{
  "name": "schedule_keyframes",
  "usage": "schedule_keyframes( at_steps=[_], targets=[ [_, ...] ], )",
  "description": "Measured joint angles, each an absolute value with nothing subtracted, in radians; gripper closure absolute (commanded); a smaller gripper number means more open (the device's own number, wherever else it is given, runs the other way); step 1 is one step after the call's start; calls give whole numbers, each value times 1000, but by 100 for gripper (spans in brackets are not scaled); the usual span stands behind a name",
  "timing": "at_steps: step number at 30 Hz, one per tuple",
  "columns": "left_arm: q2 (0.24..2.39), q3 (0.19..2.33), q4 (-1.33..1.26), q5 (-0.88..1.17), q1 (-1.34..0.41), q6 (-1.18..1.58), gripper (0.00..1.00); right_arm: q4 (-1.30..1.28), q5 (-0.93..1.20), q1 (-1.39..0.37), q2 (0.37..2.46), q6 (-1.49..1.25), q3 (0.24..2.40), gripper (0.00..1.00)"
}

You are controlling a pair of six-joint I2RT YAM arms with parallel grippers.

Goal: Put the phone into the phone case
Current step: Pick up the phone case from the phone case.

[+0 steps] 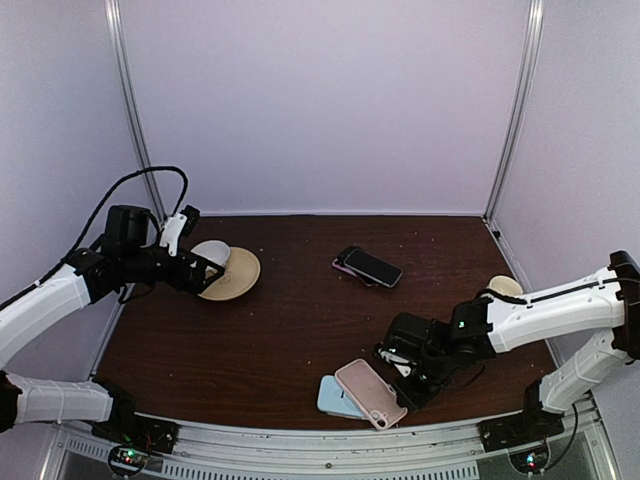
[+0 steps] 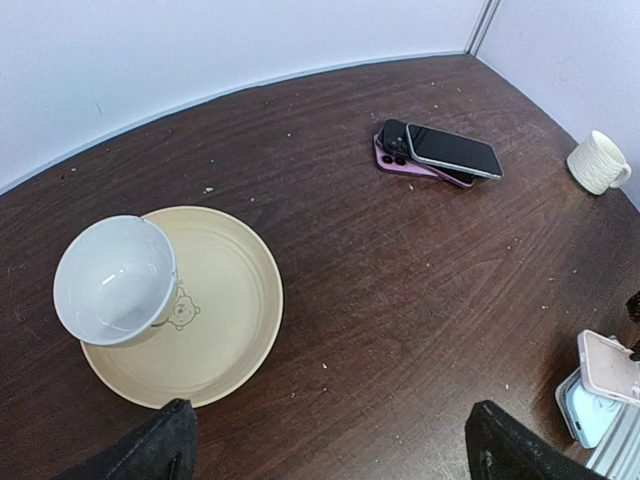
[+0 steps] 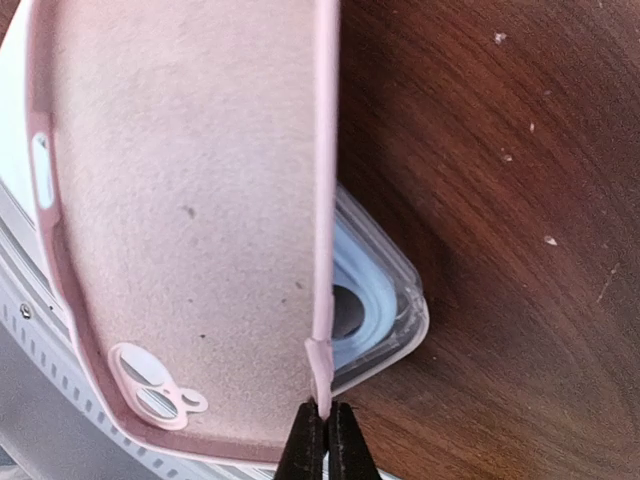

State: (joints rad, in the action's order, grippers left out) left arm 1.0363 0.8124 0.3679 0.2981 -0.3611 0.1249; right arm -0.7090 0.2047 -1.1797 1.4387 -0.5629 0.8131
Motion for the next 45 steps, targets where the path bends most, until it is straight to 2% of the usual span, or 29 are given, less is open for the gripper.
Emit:
schedule_keyframes(
  at_steps=[8,14,20,23,28,31,37,41,45],
  targets=[
    [1039,812,368,303,-361,124,2,-834,204,-1180,1439,-492,903,100],
    [1040,812,368,316,-361,121,3,-977,177,-1180,1439,-376,1067,100],
    [1055,816,357,435,-387,129,11,-1079,-2,-1180,1466,-131,1307,100],
    [1105,863,382,544,-434,142,10,-1084,-133,-1185,1506,35,1427,100],
    [1141,978,413,702,-516,166,3,-1015,-387,-1194,1576,340,1523,100],
    [1114,984,385,770,-530,205,3,-905,-510,-1197,1601,559,1517,100],
    [1133,959,283,786,-574,263,3,-615,-585,-1198,1600,918,1477,100],
    [1176,912,205,737,-622,297,12,-501,-587,-1198,1600,1058,1476,100],
    [1226,911,152,717,-650,317,30,-464,-583,-1198,1603,1134,1482,100]
  ],
)
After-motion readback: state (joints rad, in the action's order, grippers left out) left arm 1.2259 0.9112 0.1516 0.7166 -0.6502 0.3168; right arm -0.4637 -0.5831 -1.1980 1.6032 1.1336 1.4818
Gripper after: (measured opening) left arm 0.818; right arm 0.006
